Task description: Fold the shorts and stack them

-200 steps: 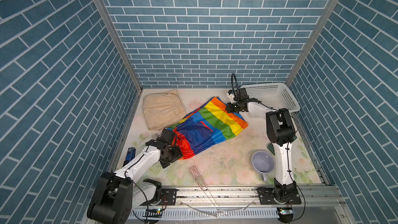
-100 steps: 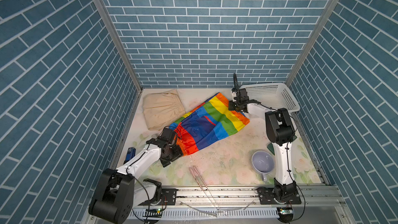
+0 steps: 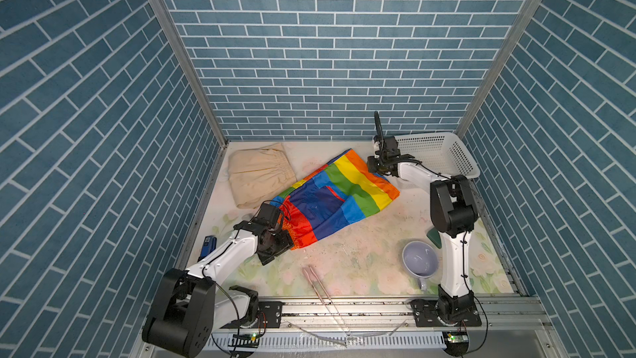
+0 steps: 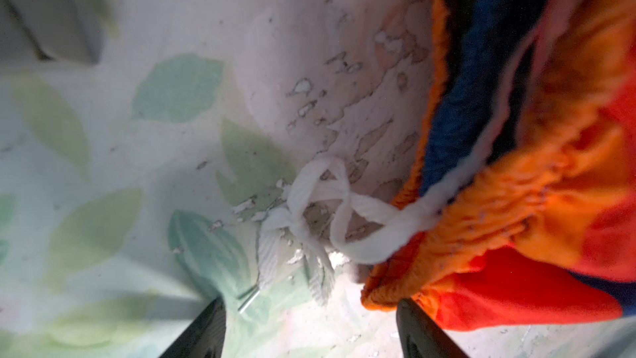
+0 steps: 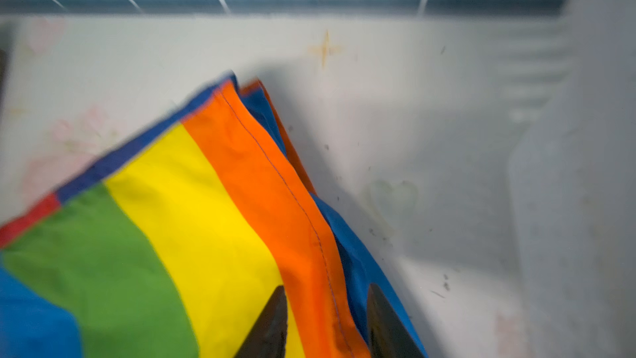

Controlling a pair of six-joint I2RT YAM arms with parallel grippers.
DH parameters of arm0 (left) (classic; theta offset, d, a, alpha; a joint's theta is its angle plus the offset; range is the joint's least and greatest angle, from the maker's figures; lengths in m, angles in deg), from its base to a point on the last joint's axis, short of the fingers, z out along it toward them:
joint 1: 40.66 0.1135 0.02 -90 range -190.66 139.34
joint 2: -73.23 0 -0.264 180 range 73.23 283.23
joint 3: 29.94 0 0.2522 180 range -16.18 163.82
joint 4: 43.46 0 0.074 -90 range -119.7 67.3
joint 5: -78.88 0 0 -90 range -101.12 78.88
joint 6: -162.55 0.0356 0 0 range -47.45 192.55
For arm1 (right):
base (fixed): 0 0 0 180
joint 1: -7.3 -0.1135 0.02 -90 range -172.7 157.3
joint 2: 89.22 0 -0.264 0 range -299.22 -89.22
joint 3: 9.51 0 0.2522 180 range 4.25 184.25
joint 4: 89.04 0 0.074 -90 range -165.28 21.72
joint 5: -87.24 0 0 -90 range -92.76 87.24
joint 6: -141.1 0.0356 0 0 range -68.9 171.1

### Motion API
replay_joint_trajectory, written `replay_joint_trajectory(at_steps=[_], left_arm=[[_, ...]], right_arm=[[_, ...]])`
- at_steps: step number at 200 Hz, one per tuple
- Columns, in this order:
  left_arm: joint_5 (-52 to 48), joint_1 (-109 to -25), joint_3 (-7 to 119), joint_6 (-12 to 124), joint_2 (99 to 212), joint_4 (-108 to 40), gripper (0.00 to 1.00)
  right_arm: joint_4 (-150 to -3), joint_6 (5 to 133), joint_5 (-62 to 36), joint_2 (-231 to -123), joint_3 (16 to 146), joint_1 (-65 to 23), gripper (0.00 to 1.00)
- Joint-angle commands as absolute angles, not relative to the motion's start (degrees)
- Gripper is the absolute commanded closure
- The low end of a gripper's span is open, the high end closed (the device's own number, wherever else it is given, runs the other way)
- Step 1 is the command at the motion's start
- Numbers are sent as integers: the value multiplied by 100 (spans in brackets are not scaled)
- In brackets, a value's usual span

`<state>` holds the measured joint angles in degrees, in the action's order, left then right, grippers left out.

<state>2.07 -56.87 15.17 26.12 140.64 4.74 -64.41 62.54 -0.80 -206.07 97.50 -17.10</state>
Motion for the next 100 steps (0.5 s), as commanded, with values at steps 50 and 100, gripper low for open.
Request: replay_joint_trajectory(at_steps=[50,100], left_arm=[[-208,-5520,2546,2901,12351,1957,12],[-97,-4761,2674,2896,11452,2427,12]], right_arm=[[-8180,4083,472,-18154,7573,-3702,34],[-8927,3376,-587,-17762,6281,-5208,36]])
